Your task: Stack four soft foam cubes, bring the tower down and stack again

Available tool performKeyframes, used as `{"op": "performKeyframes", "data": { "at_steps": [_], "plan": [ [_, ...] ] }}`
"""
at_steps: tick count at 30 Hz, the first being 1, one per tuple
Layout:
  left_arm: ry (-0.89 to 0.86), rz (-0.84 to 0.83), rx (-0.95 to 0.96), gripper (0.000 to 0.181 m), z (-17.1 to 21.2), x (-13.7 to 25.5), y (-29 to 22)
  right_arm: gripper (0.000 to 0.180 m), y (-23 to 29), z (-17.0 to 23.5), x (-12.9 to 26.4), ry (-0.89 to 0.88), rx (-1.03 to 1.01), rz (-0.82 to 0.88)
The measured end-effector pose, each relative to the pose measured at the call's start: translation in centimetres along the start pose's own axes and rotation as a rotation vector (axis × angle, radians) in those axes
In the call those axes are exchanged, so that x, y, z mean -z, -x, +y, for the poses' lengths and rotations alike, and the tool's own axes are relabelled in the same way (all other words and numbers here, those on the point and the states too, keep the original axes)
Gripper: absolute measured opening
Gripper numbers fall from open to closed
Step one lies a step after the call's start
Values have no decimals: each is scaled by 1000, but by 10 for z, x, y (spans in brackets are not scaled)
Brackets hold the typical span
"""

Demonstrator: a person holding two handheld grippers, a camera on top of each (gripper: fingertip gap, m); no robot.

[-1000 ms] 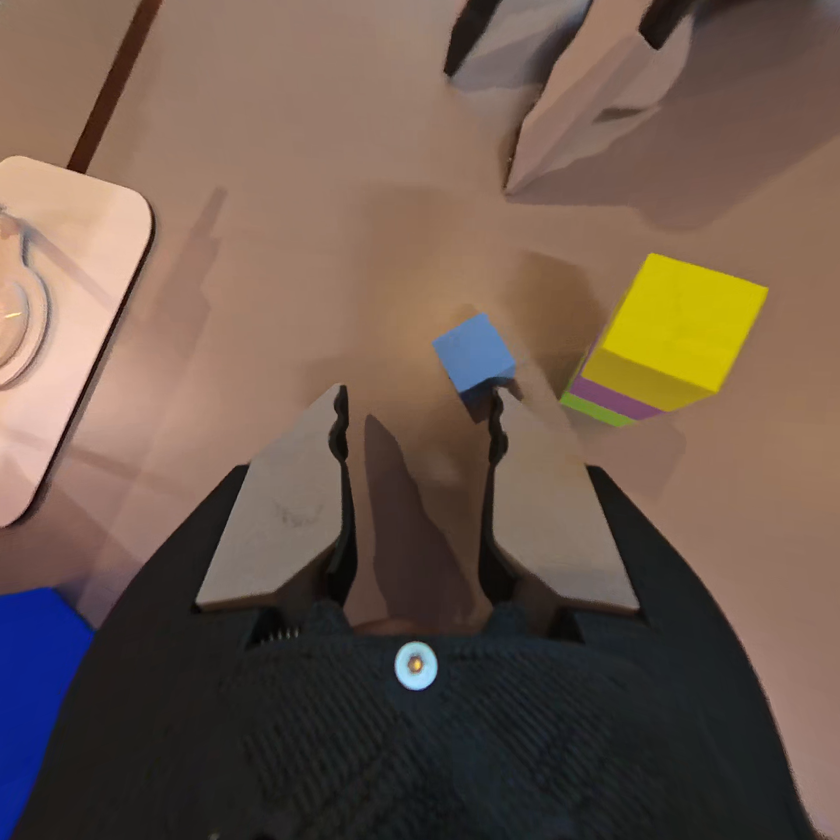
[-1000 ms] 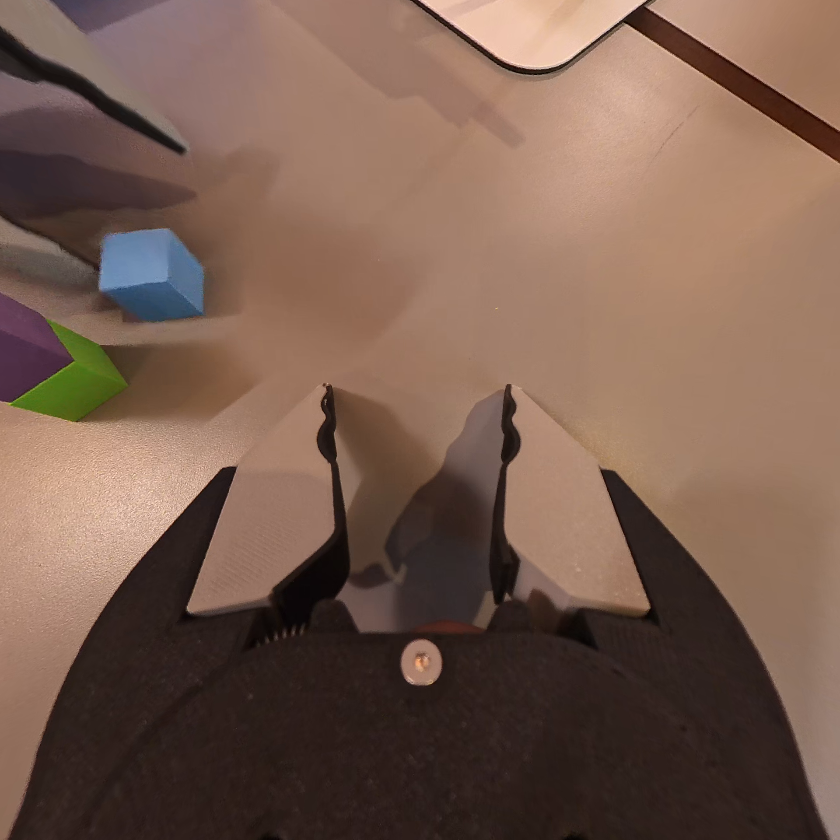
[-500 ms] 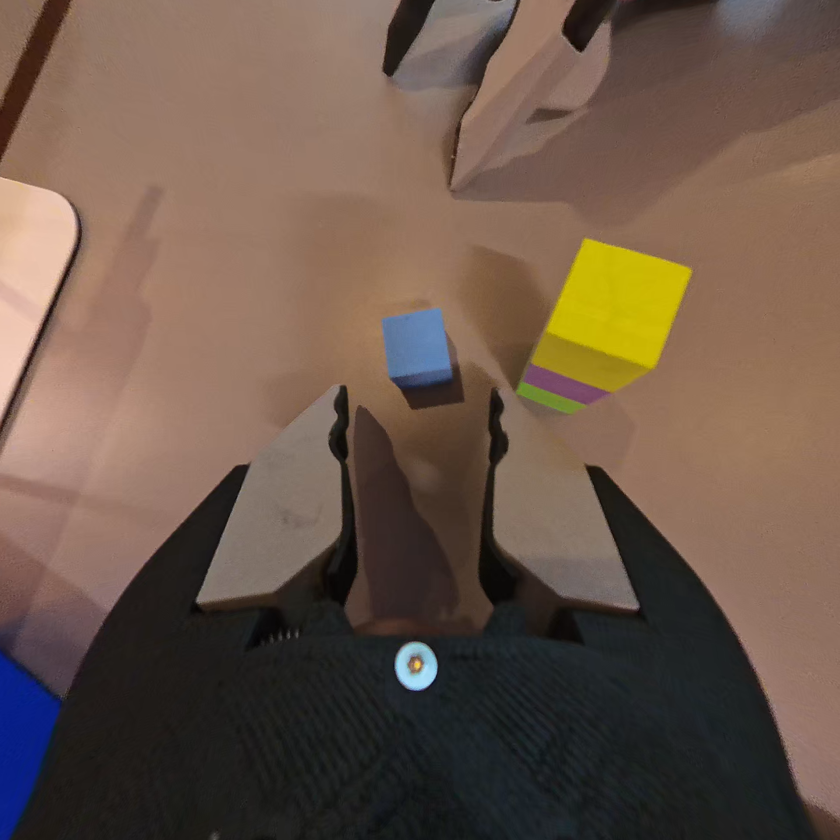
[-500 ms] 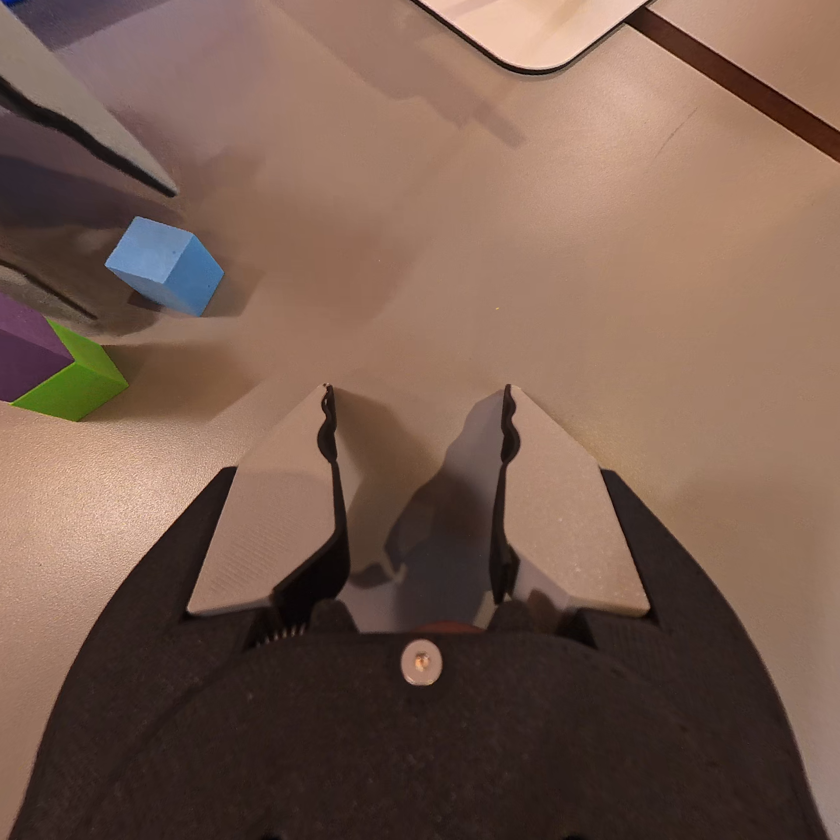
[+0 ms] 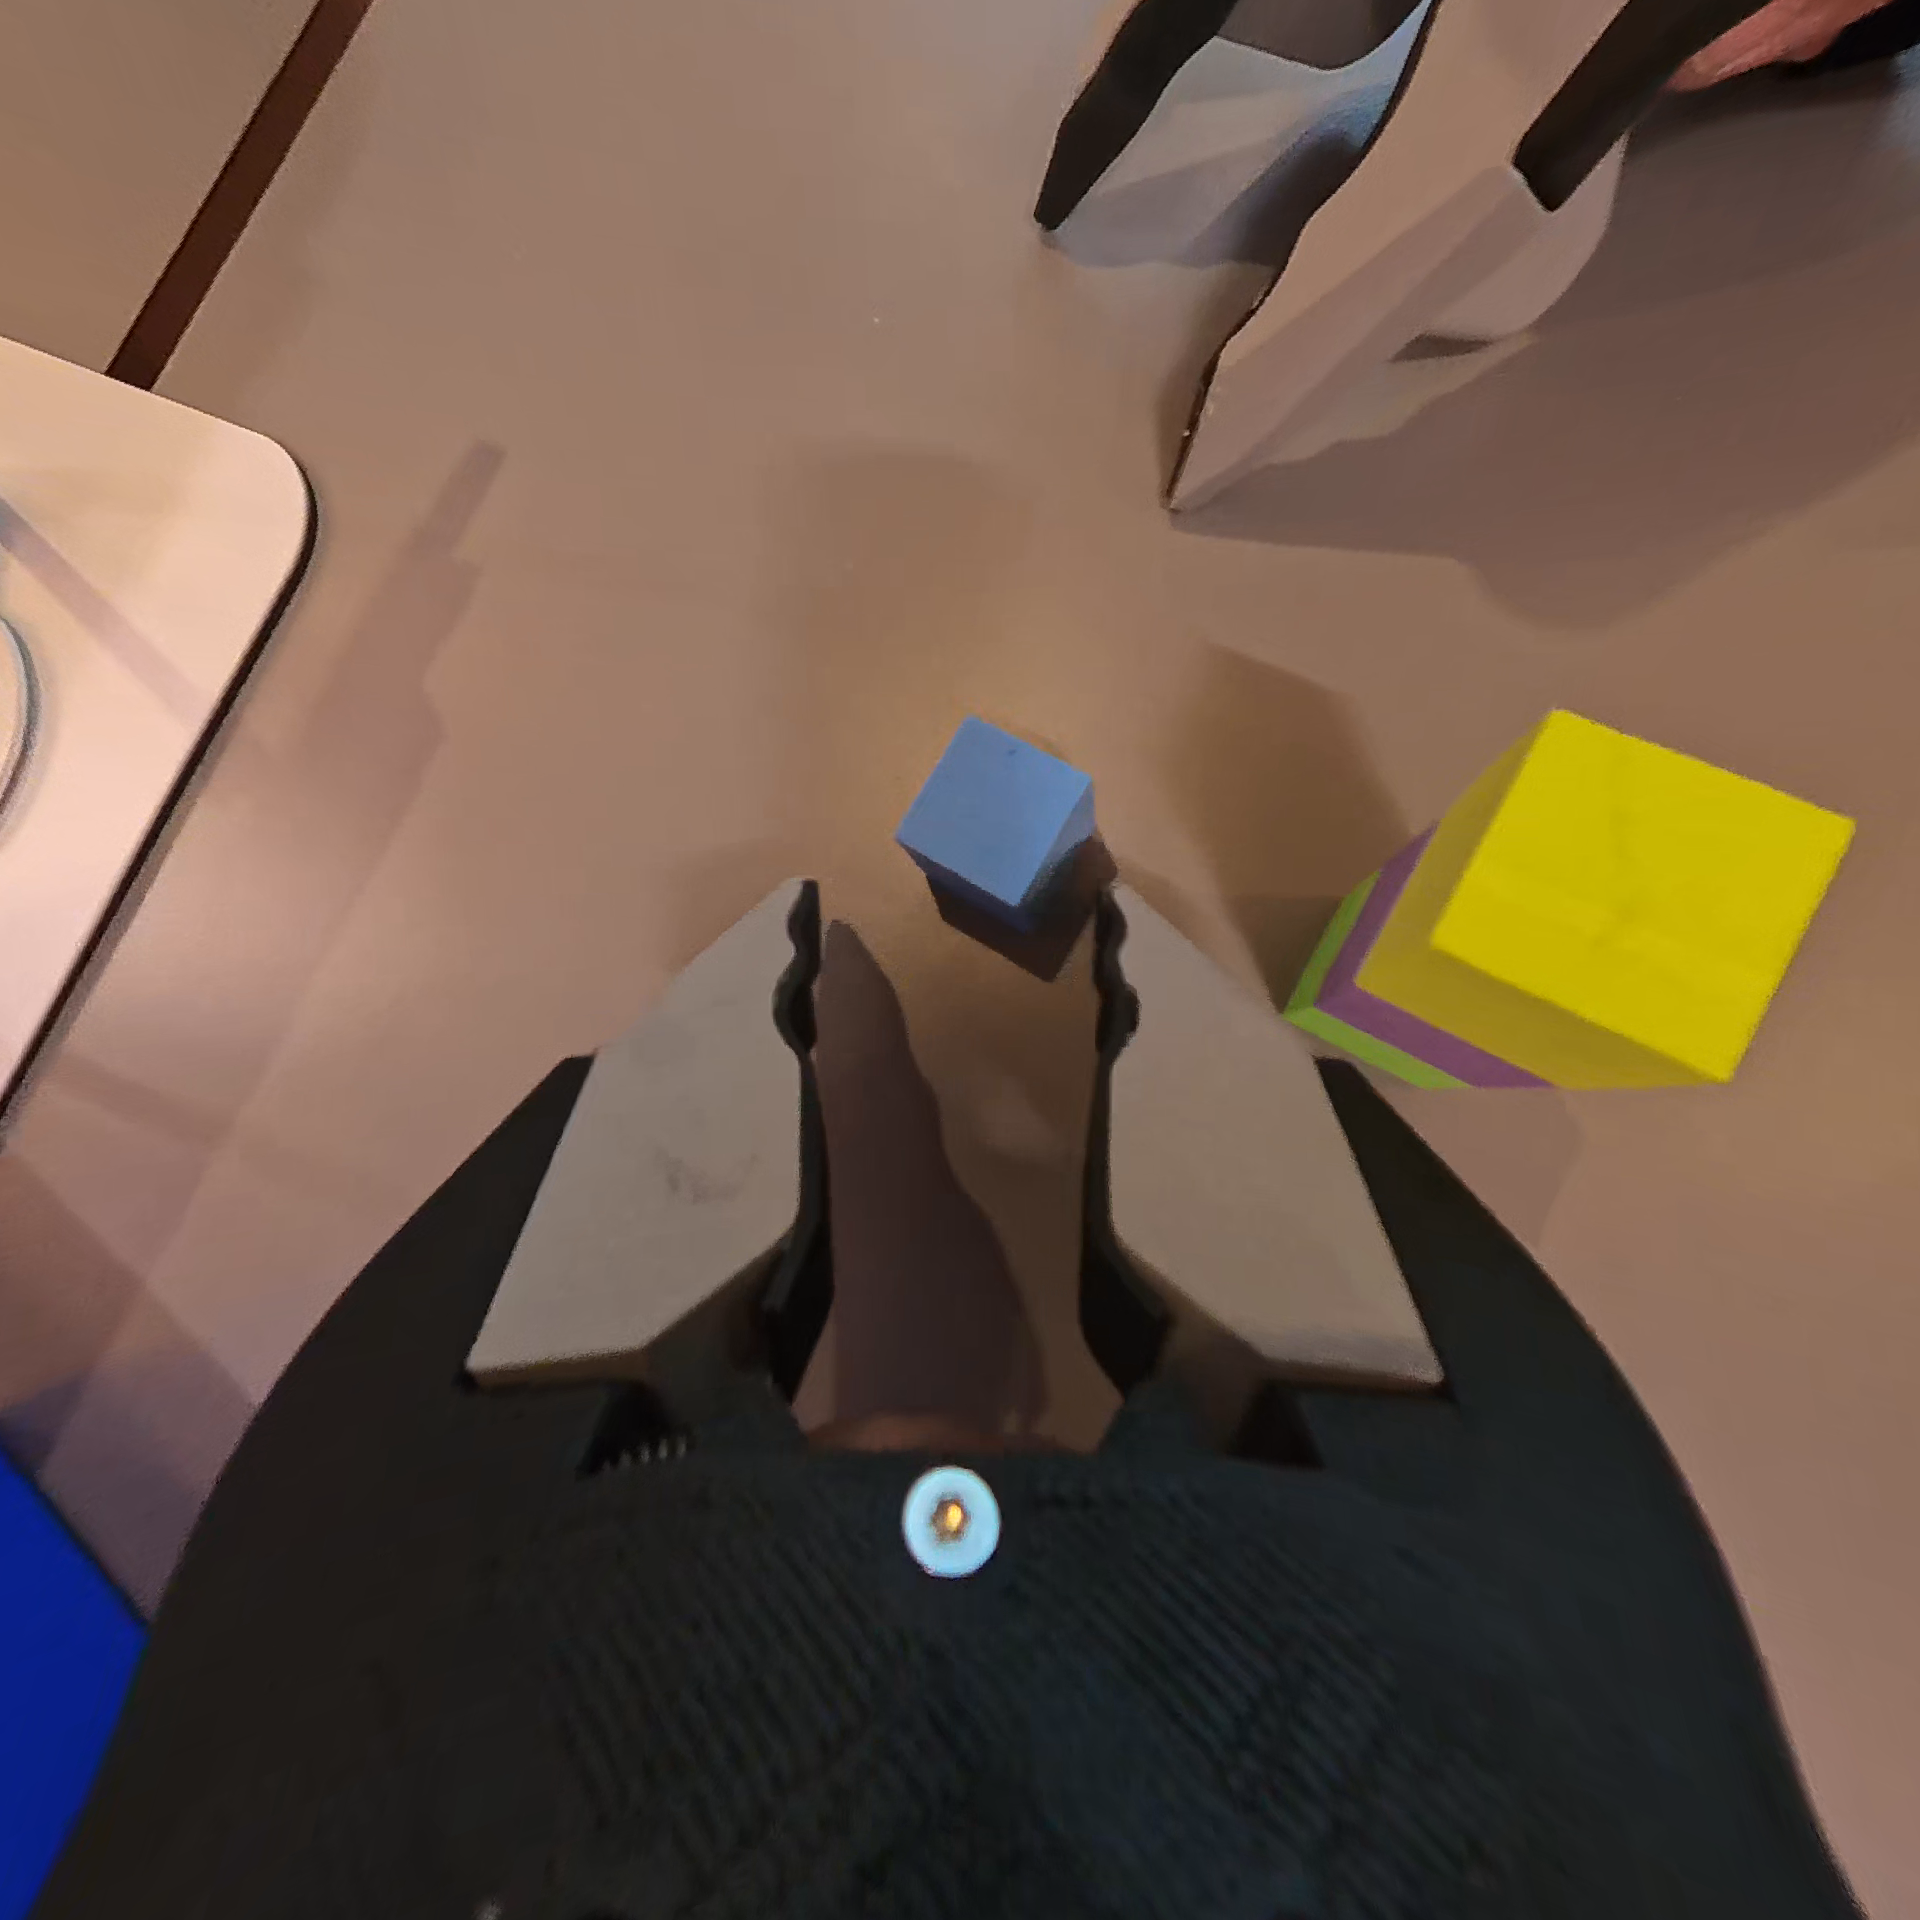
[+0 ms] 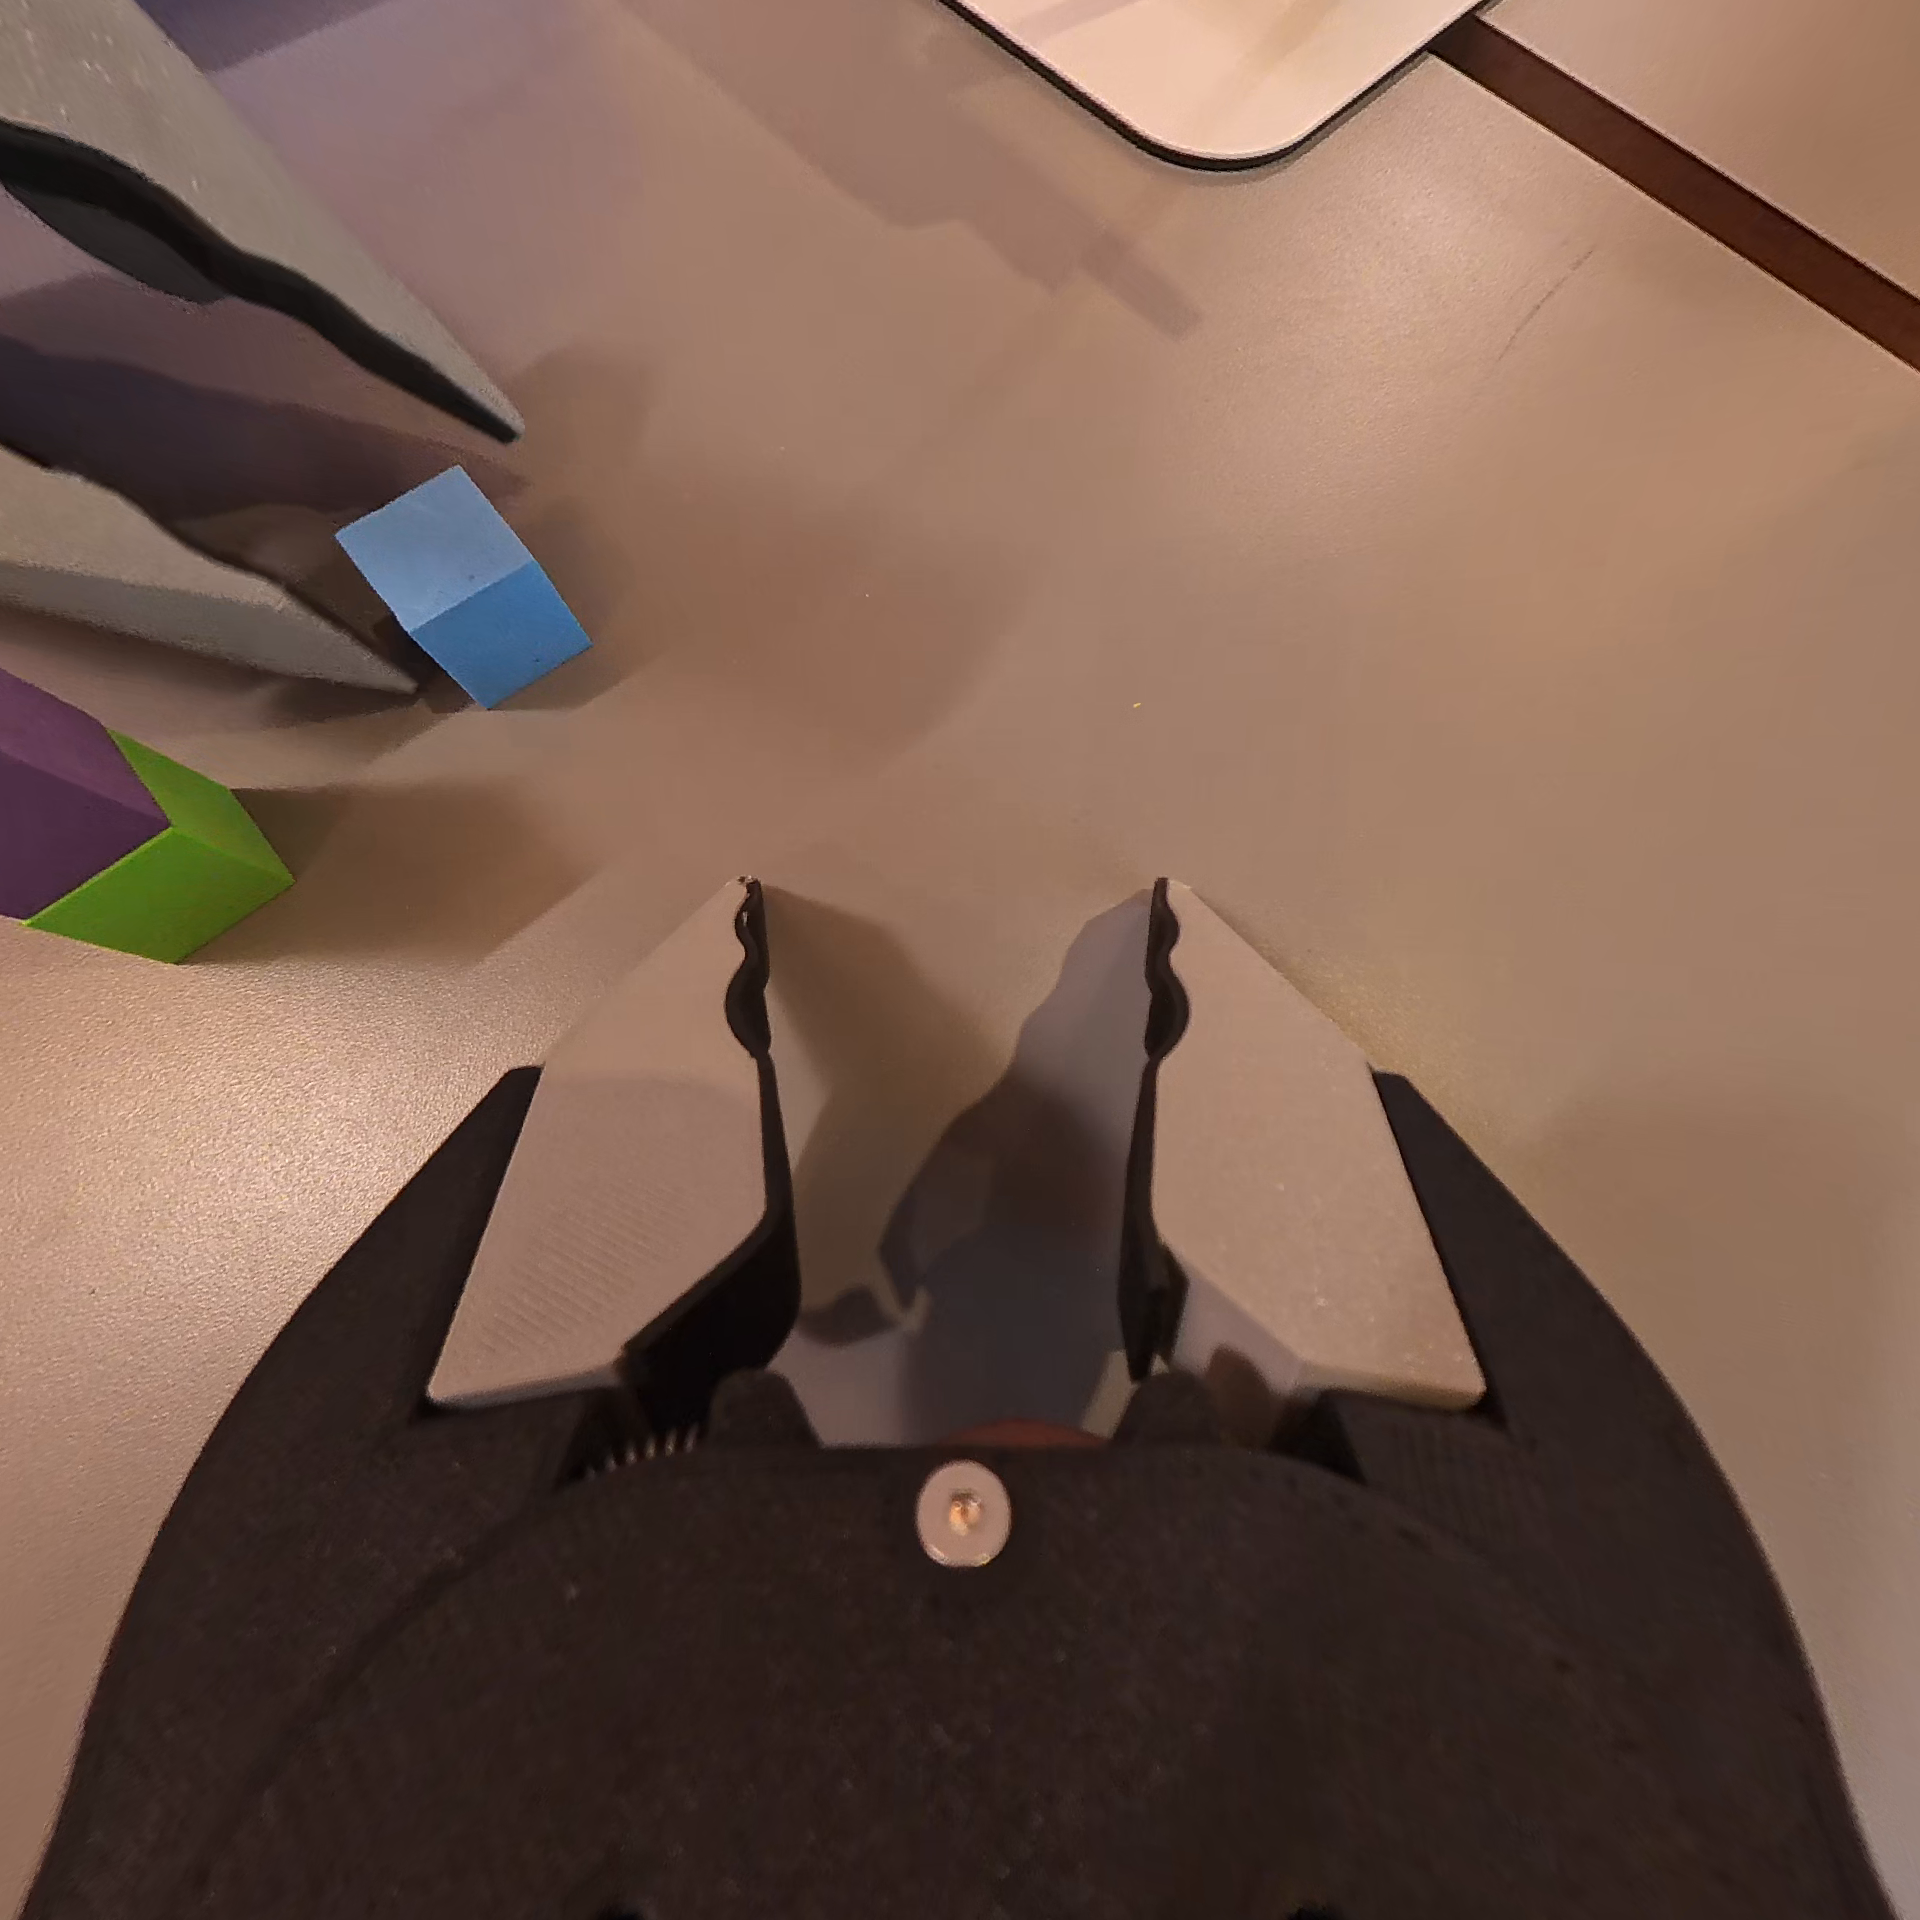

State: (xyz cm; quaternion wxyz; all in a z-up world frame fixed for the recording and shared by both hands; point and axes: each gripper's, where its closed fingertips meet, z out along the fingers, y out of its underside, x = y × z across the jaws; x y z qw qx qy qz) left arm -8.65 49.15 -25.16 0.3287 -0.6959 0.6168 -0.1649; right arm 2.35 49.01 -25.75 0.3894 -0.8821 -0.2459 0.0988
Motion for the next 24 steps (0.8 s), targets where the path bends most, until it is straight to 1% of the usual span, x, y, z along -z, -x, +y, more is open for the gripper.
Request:
{"op": "performKeyframes", "data": {
  "at_steps": [1, 11, 12, 13, 14, 19, 24],
  "plan": [
    [-2, 12, 2, 54, -1, 0, -2, 71, 0, 0, 0, 0, 0, 0],
    [-60, 21, -76, 57, -10, -5, -6, 71, 0, 0, 0, 0, 0, 0],
    [-60, 26, -81, 52, -9, -5, -6, 71, 0, 0, 0, 0, 0, 0],
    [-60, 34, -89, 39, -8, -6, -7, 71, 0, 0, 0, 0, 0, 0],
    [-63, 44, -96, 32, -8, -6, -8, 71, 0, 0, 0, 0, 0, 0],
    [-76, 67, -74, 30, -4, 5, -3, 71, 0, 0, 0, 0, 0, -2],
    [-152, 64, 0, 30, -11, 32, 6, 72, 1, 0, 0, 0, 2, -3]
  ]
}}
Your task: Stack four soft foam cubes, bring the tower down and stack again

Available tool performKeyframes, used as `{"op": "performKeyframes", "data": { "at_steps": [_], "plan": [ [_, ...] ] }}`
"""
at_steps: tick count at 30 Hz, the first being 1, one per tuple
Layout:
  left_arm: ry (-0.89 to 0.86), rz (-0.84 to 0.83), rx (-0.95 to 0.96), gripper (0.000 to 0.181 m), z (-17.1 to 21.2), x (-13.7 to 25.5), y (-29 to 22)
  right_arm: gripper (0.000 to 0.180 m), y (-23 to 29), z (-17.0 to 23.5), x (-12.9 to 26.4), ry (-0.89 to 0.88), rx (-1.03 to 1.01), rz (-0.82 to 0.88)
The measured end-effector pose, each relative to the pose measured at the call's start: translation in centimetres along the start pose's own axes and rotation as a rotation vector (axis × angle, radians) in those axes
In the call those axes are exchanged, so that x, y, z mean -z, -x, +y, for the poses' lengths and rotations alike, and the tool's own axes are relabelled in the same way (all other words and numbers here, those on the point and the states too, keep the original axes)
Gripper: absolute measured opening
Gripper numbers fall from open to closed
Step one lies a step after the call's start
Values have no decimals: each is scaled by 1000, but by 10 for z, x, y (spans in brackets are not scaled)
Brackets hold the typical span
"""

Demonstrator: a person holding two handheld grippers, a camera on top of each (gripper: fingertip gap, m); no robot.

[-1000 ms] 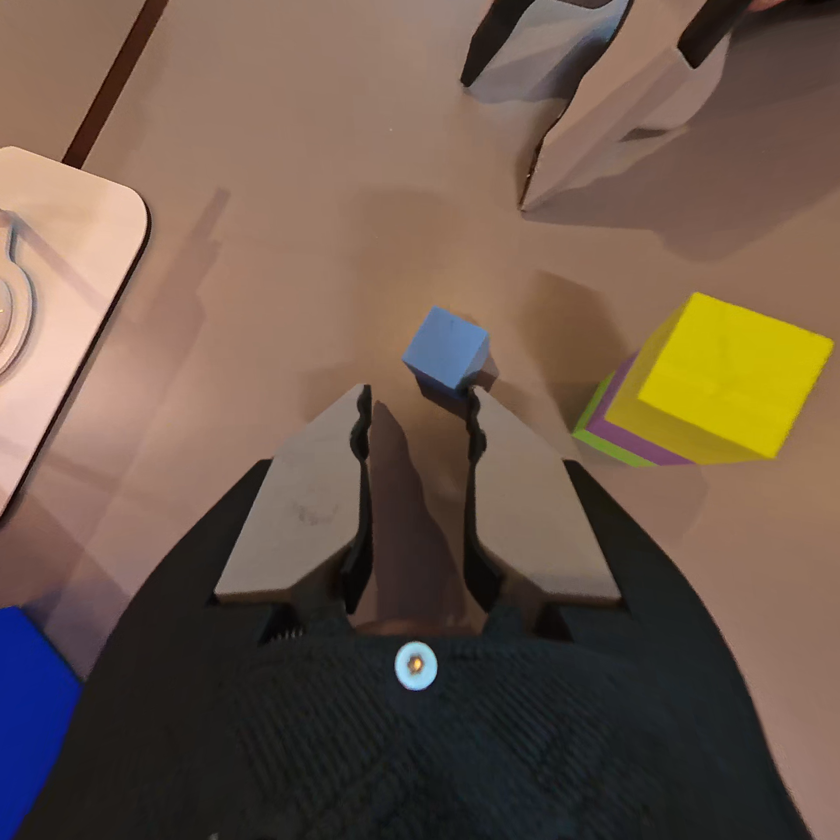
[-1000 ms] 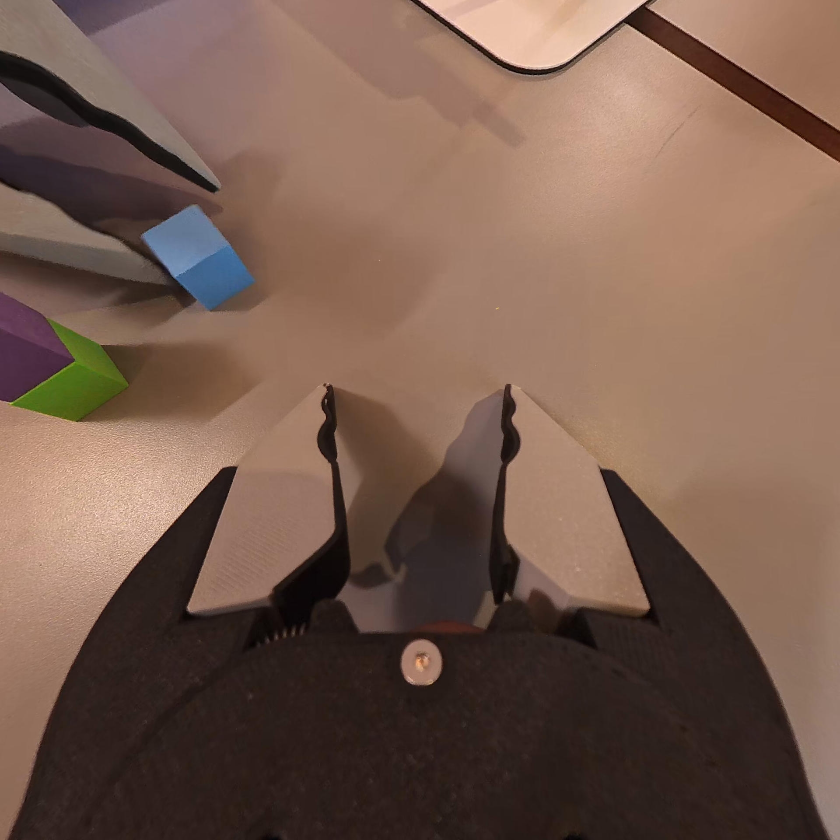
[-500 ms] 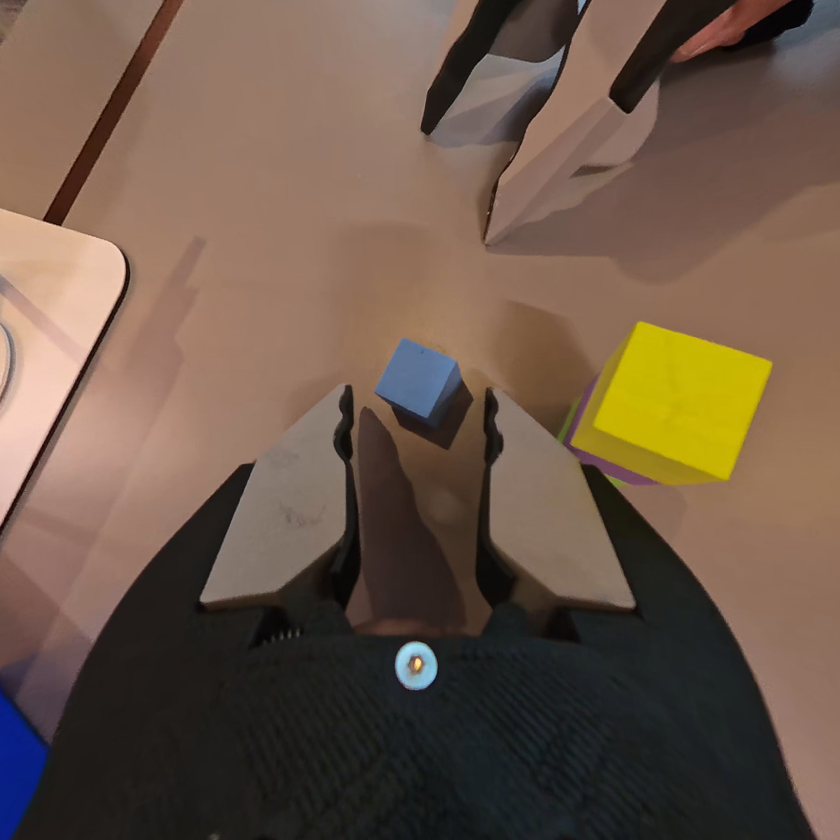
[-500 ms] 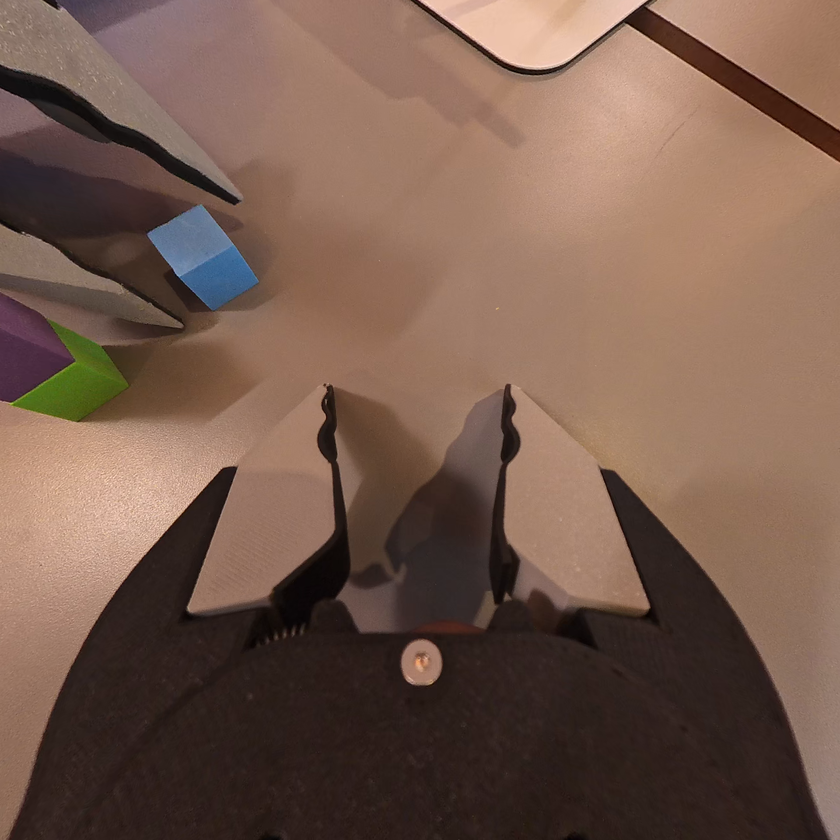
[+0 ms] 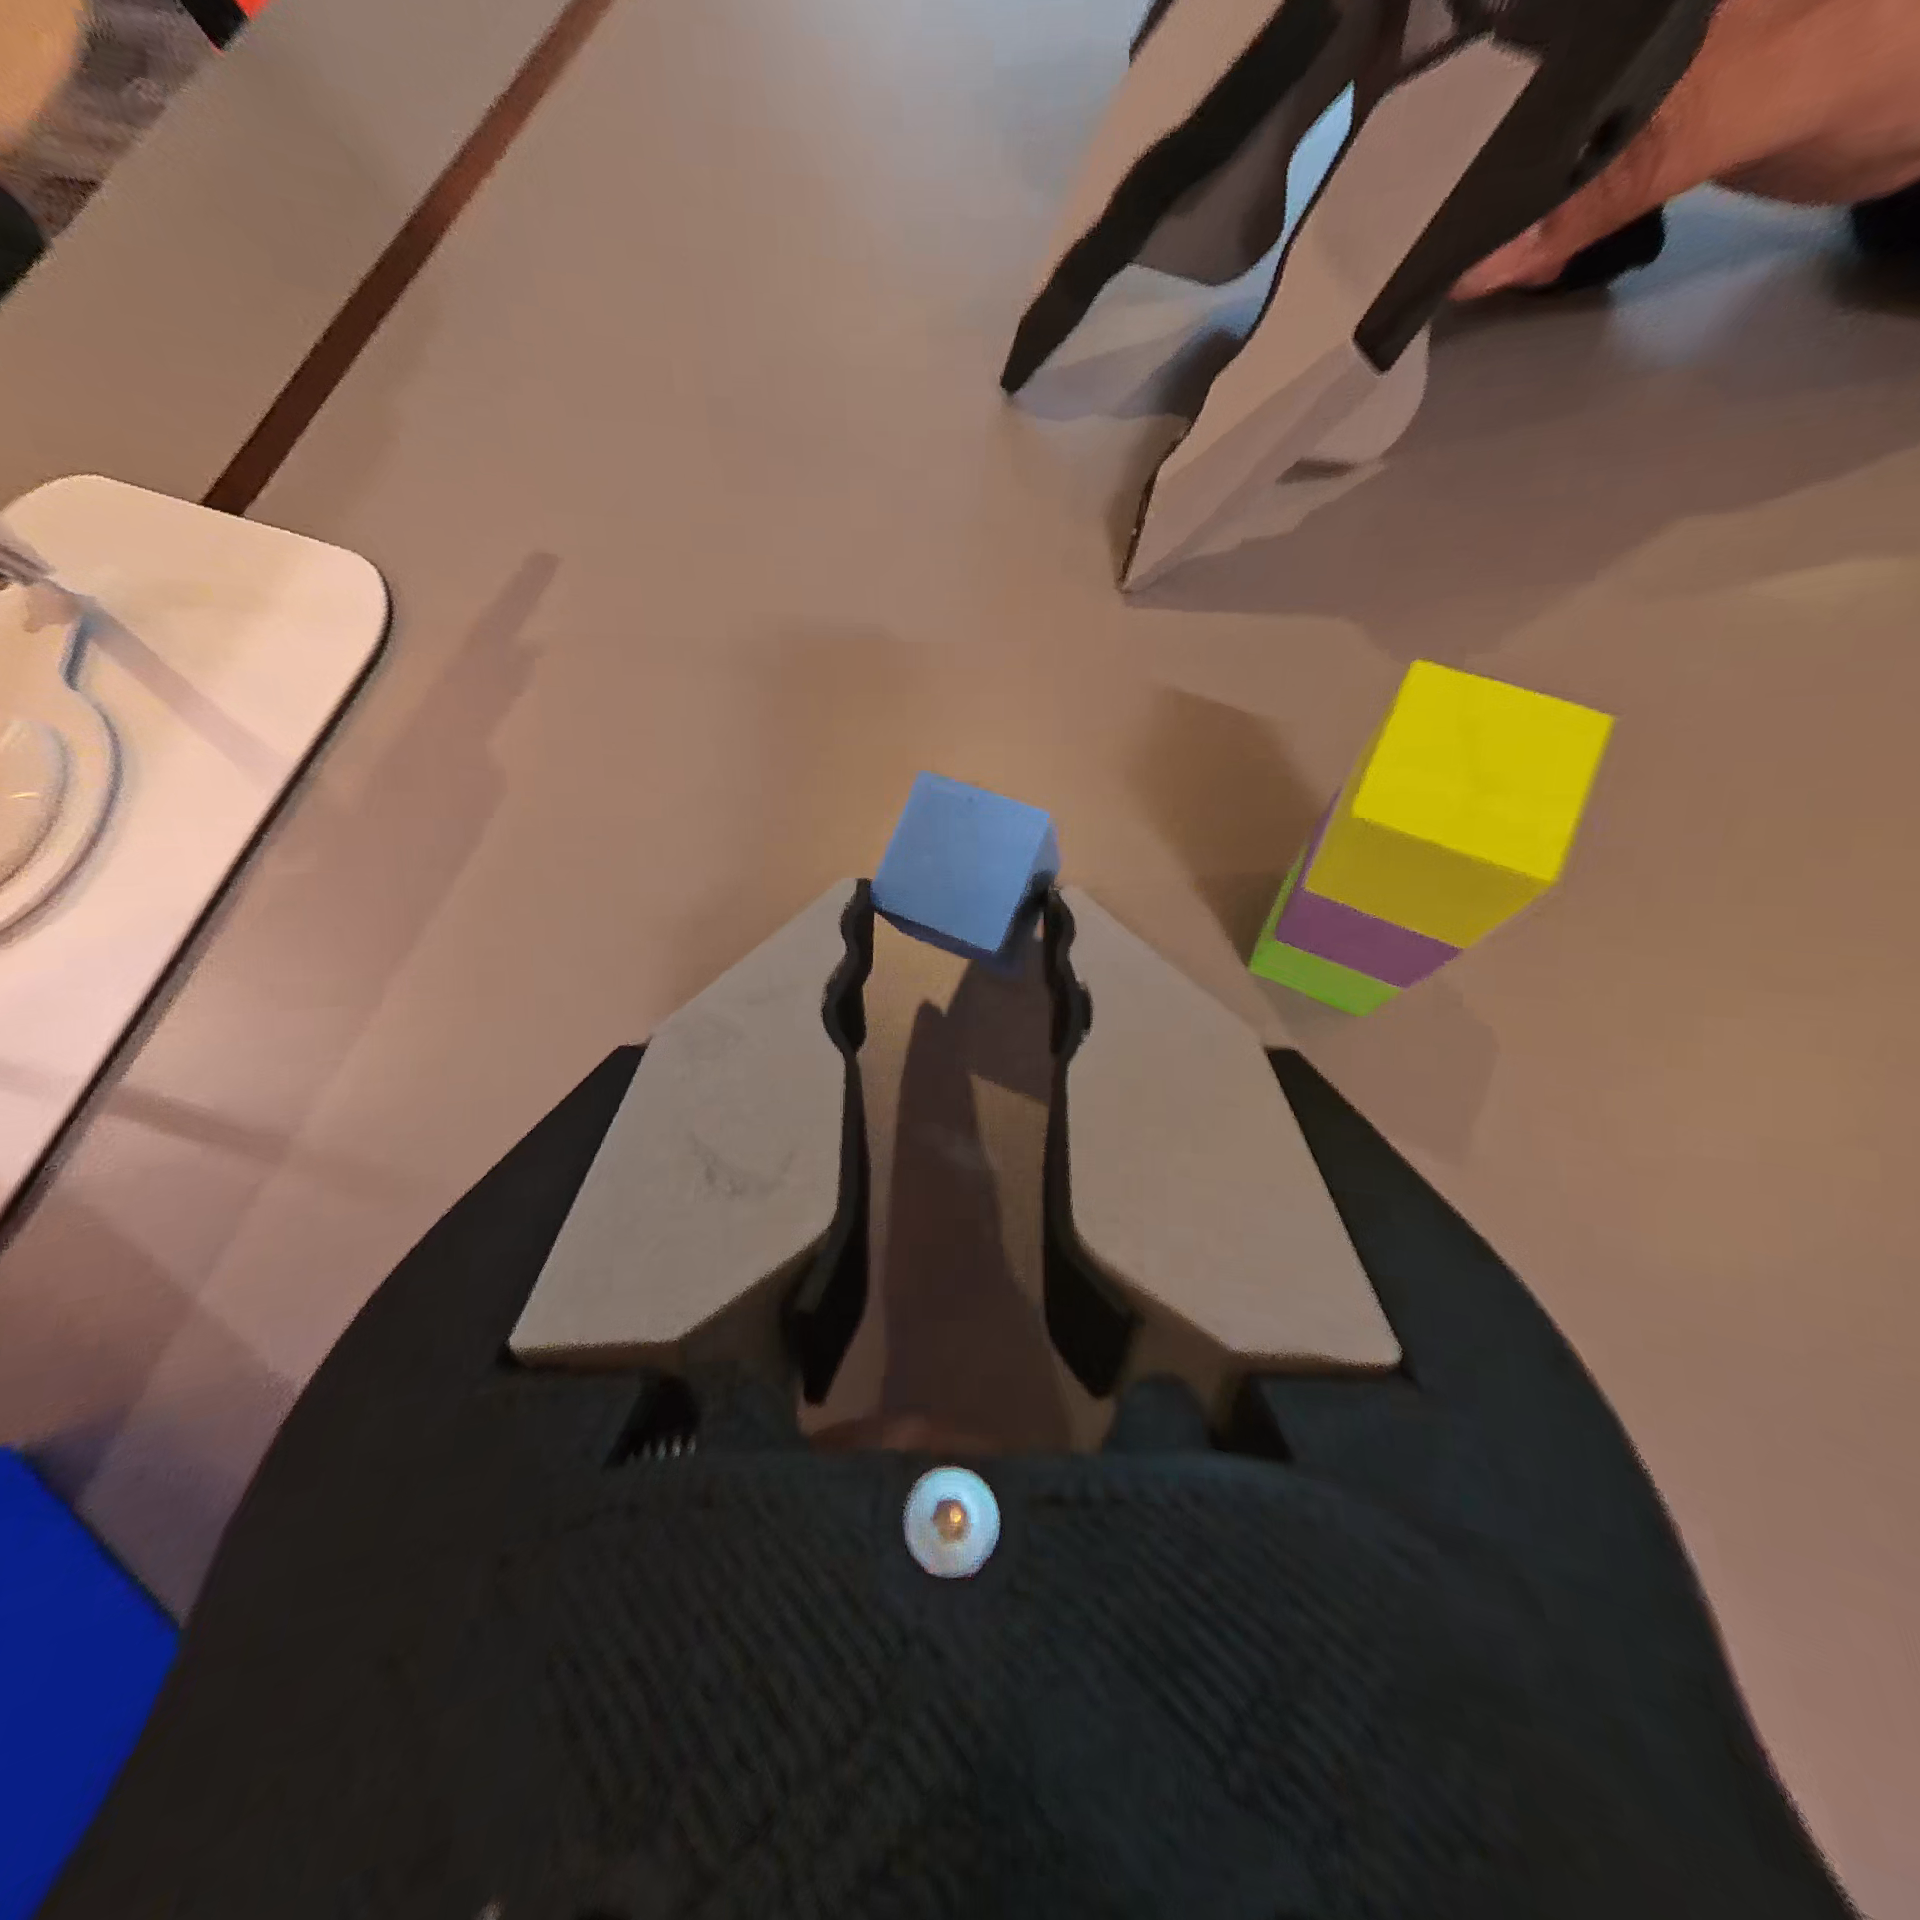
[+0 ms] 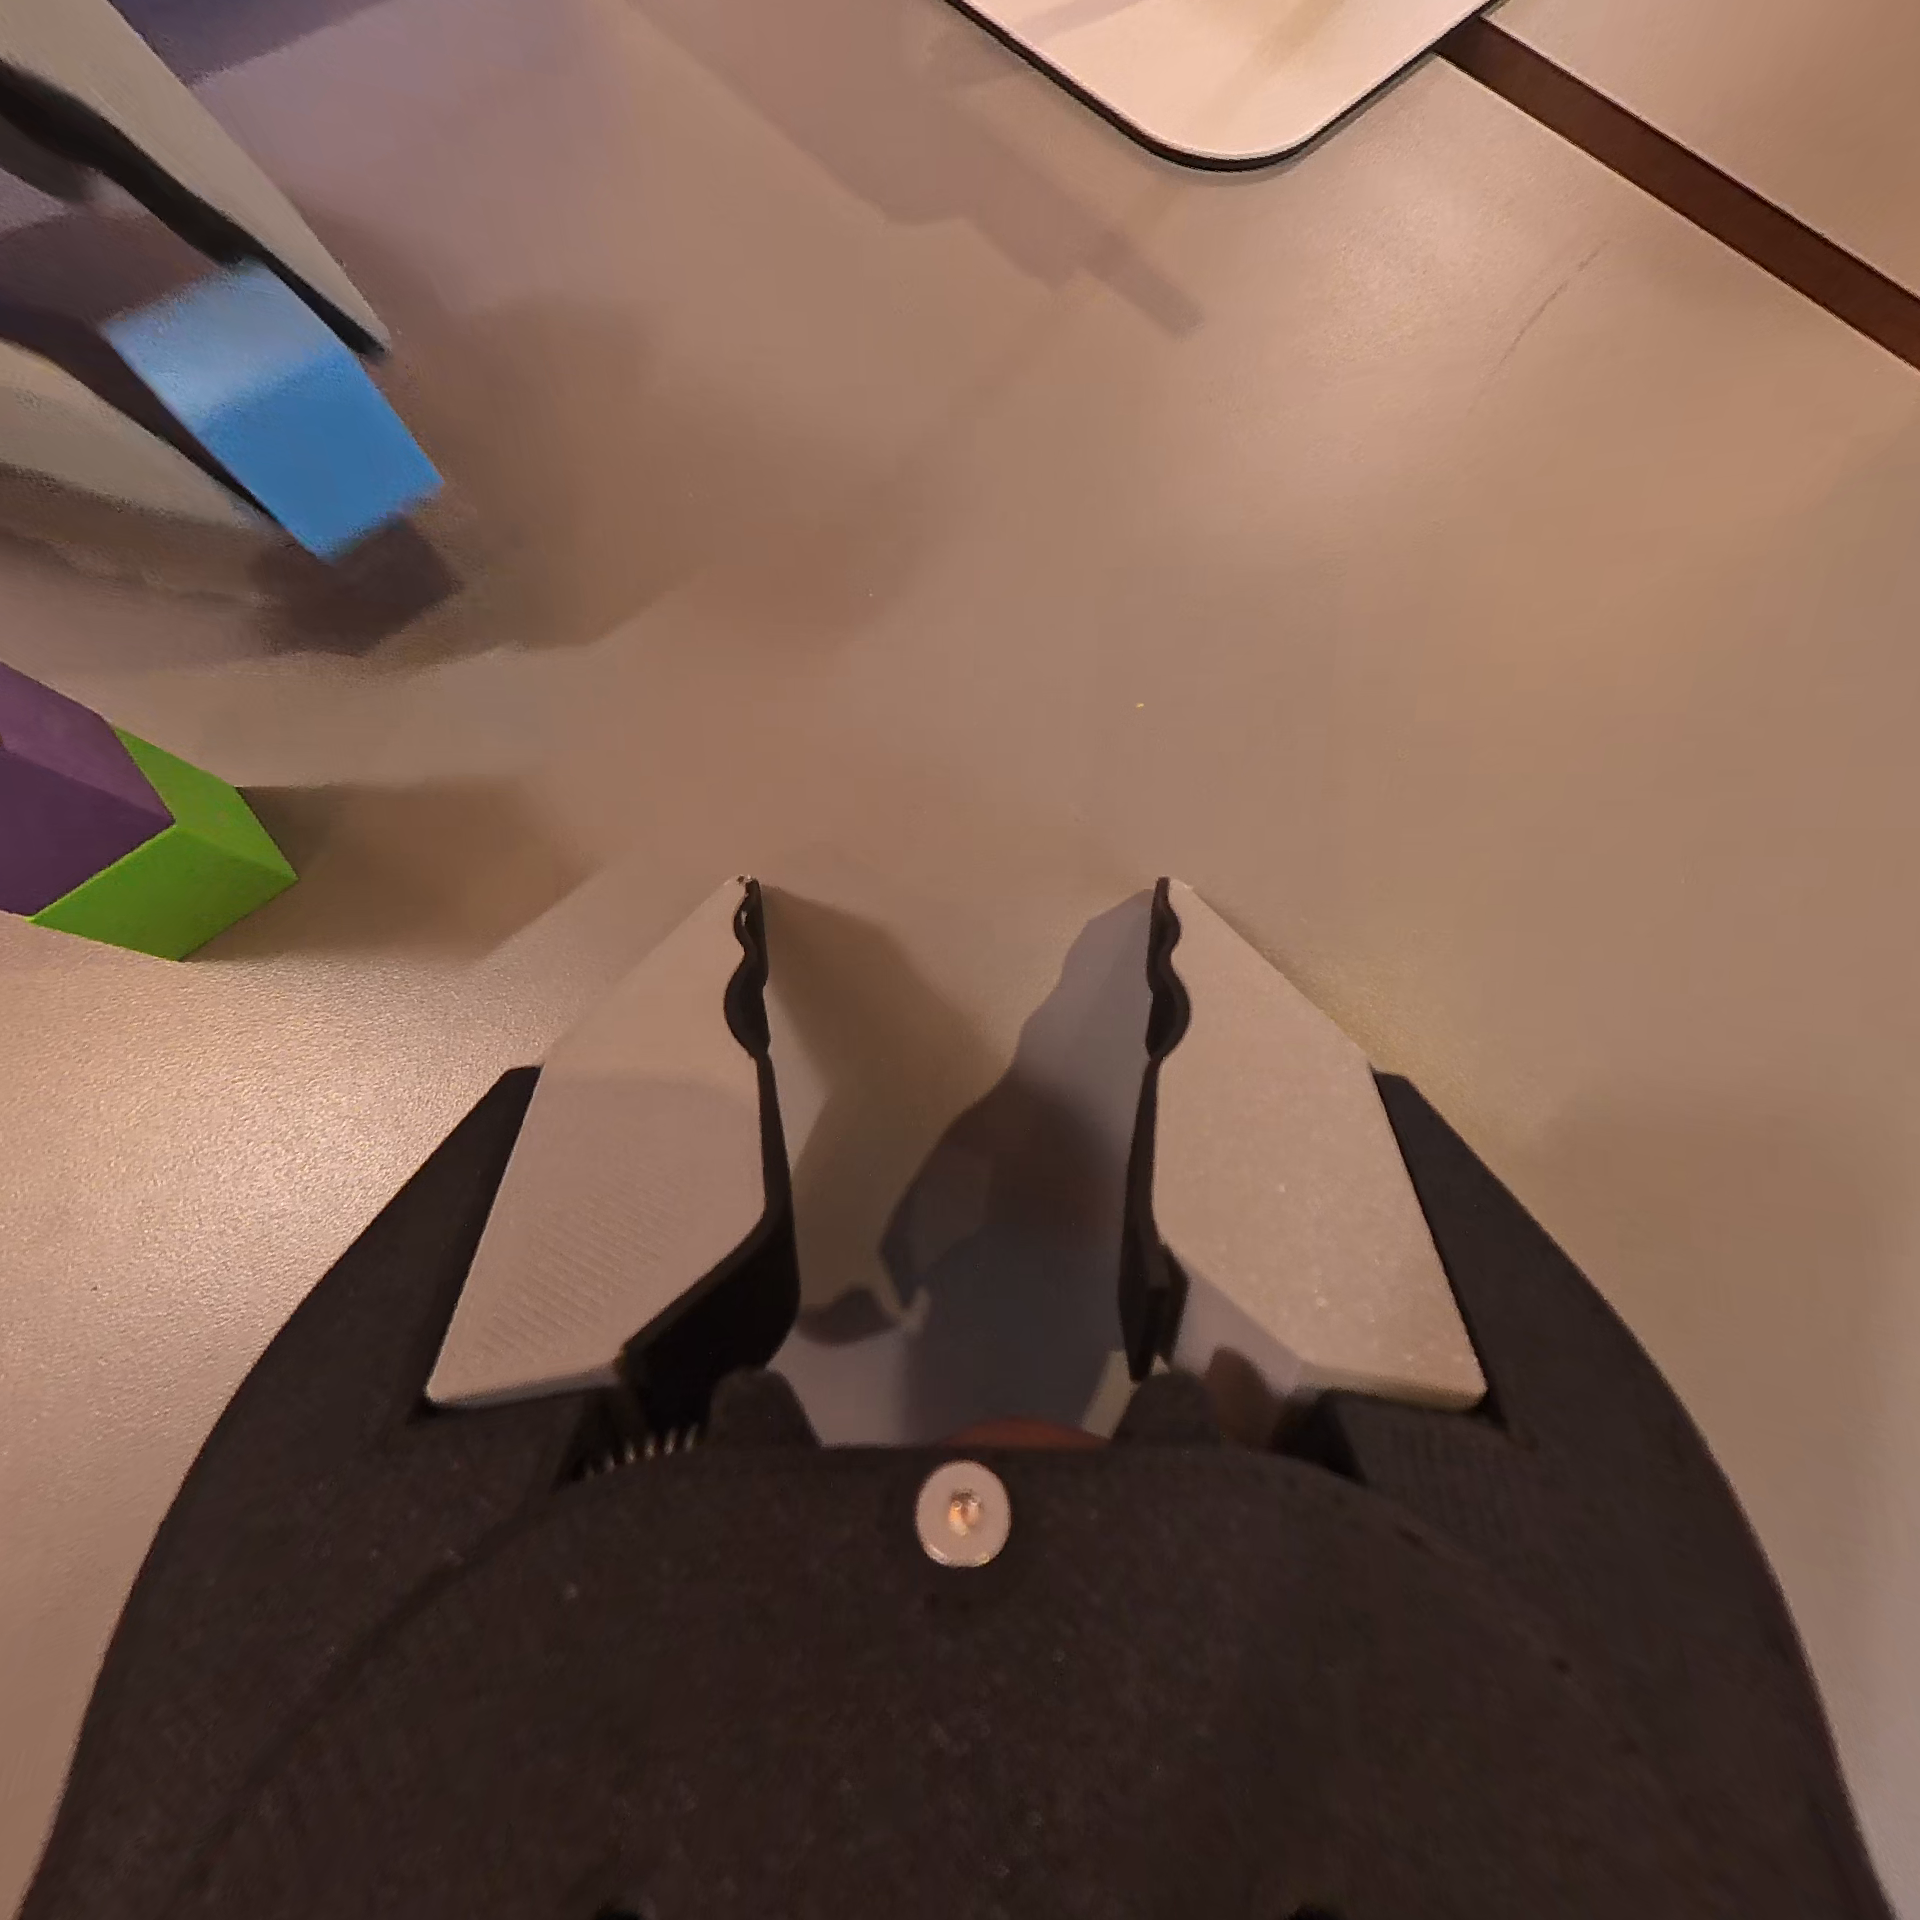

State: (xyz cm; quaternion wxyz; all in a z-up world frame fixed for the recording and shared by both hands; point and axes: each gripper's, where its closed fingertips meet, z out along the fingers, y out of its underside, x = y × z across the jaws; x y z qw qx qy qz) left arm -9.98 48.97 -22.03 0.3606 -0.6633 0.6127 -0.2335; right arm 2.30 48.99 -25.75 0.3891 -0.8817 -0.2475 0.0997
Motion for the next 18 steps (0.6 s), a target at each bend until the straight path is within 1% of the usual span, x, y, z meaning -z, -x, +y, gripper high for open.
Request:
{"op": "performKeyframes", "data": {
  "at_steps": [4, 7, 9, 14, 18],
  "plan": [
    [-49, -10, 46, 30, -15, 22, 3, 72, 0, 0, 0, 0, 0, 0],
    [-41, -22, 98, 30, -22, 31, 3, 72, 0, 0, 0, 0, 0, 0],
    [-26, -25, 67, 30, -28, 36, -4, 72, 0, 0, 0, 0, 0, 0],
    [-17, -23, -90, 30, -45, 41, -30, 72, 0, 0, 0, 0, 1, -2],
    [9, -2, -112, 31, -47, 37, -41, 72, 1, 0, 0, 0, 3, -3]
  ]
}}
